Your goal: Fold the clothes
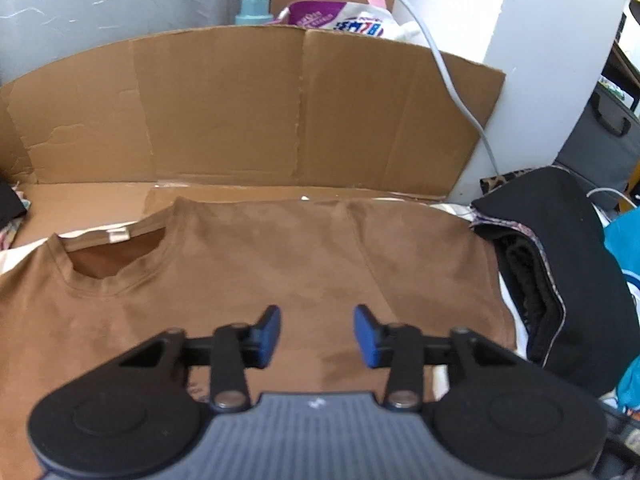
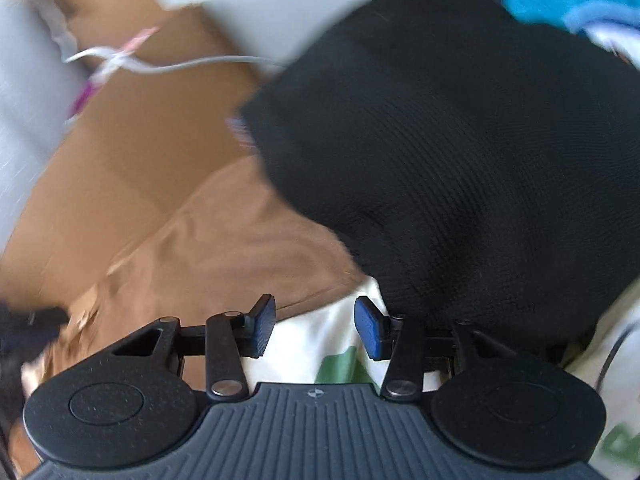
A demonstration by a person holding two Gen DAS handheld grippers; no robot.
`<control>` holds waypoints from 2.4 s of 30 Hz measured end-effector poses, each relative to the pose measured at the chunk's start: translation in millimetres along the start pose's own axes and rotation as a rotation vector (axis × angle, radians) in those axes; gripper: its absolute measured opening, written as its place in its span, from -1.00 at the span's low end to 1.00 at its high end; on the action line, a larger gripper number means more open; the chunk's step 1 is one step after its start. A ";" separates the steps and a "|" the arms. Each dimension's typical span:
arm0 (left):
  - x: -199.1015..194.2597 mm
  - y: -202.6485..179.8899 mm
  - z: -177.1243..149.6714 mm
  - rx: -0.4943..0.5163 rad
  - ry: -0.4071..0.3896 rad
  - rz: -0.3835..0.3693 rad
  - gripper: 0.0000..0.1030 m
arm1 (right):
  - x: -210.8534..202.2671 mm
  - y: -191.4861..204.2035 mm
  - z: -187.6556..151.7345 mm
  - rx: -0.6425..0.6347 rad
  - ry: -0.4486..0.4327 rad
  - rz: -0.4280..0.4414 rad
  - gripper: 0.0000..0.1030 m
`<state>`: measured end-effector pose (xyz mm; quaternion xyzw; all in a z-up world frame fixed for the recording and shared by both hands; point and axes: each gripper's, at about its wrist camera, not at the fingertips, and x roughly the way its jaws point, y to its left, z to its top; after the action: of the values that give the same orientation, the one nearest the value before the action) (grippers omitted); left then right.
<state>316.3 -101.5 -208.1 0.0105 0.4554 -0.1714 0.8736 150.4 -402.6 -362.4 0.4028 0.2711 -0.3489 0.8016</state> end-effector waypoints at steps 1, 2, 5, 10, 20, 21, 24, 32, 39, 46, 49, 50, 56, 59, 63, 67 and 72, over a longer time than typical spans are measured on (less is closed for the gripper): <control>3.7 -2.6 -1.4 -0.015 0.001 -0.007 -0.30 | 5.6 -2.4 -0.1 0.038 0.004 -0.015 -0.08; 7.3 -5.3 -2.7 -0.029 0.002 -0.014 -0.30 | 9.5 -4.7 -0.2 0.070 0.000 -0.025 -0.08; 23.0 -17.3 -7.1 -0.008 0.027 -0.015 -0.42 | 16.8 -8.4 2.2 0.105 -0.018 -0.028 -0.08; 44.9 -31.1 -17.7 0.010 0.048 -0.026 -0.65 | 30.0 -10.3 9.6 0.161 -0.017 -0.033 -0.08; 66.2 -45.0 -30.9 0.014 0.075 -0.077 -0.86 | 41.3 3.5 7.0 0.204 -0.049 -0.070 -0.27; 66.3 -44.8 -31.5 0.016 0.076 -0.082 -0.86 | 43.7 4.5 9.4 0.200 -0.040 -0.060 -0.59; 66.9 -43.2 -33.2 0.013 0.079 -0.100 -0.86 | 47.6 5.8 16.3 0.201 -0.013 -0.024 -0.87; 66.0 -45.6 -42.9 0.054 0.066 -0.174 -0.97 | 28.6 20.8 38.1 0.144 -0.025 0.097 -0.93; 74.6 -53.5 -50.9 0.073 0.053 -0.214 -0.98 | 22.7 40.2 61.6 0.000 -0.044 0.235 -0.93; 83.2 -62.6 -51.7 0.096 0.052 -0.254 -0.99 | 21.0 42.7 73.6 -0.040 -0.023 0.282 -0.93; 92.3 -65.4 -53.8 0.115 0.061 -0.253 -0.99 | 18.4 49.0 77.3 -0.063 -0.005 0.323 -0.94; 95.4 -65.4 -55.5 0.114 0.064 -0.256 -0.99 | 14.7 44.0 72.3 -0.069 0.003 0.338 -0.93; 107.2 -58.5 -62.0 0.051 0.068 -0.281 -0.99 | 6.6 36.8 49.5 -0.143 0.047 0.410 -0.94; 109.6 -56.4 -64.0 0.023 0.059 -0.292 -0.99 | 2.2 41.0 40.4 -0.200 0.068 0.436 -0.94; 112.6 -51.0 -64.7 -0.018 0.057 -0.318 -0.99 | -1.4 48.9 31.2 -0.273 0.081 0.447 -0.94; 112.6 -46.2 -64.8 -0.059 0.065 -0.335 -0.99 | -4.8 53.5 25.5 -0.328 0.075 0.442 -0.93; 87.9 -29.4 -74.4 -0.085 0.019 -0.298 -0.95 | -6.7 62.3 15.4 -0.420 0.058 0.413 -0.93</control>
<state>294.5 -141.7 -317.7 -0.0926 0.4668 -0.2796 0.8339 197.1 -386.2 -320.9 0.2848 0.2724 -0.1029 0.9133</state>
